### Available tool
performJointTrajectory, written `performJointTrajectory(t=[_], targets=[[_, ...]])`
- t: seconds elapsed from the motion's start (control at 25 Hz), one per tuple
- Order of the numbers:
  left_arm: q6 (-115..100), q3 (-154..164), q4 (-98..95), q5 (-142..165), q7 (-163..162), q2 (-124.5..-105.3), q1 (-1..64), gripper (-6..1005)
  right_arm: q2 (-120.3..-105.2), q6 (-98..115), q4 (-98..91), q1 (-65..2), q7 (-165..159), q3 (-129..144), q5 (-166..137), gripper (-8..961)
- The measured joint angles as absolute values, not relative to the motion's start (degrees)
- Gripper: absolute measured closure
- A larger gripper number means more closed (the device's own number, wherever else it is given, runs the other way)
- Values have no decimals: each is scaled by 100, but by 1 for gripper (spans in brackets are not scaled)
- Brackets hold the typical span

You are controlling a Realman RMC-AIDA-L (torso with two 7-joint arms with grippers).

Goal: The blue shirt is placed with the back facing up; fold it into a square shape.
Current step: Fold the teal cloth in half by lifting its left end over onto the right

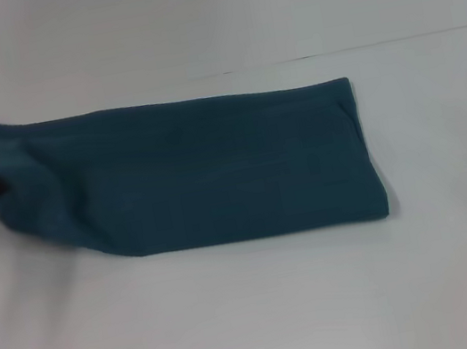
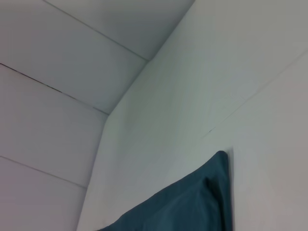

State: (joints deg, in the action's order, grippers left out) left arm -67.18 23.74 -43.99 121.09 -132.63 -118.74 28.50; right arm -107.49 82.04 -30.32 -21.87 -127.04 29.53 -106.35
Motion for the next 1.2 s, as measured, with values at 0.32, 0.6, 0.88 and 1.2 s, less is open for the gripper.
performJointTrajectory(t=[0.32,0.6,0.88,1.2], targets=[[-7927,2411,-4627,11632,-13216,-11819,3244,963,-10822,8209,-3032,-2202,-12658,2962,-10636,133],[-8213,2987,-4632,11550,-13210,-11920,3770,962,-10850,8209,-3029,-2249,-12652,2962,-10635,133],[-8105,3626,-4632,11400,-13093,-12255,4080,962,-10870,8209,-3021,-2250,-12642,2962,-10634,134],[-7504,4562,-4585,11387,-13027,-12374,4251,961,-10884,8209,-3010,-2254,-12638,2969,-10634,134]])
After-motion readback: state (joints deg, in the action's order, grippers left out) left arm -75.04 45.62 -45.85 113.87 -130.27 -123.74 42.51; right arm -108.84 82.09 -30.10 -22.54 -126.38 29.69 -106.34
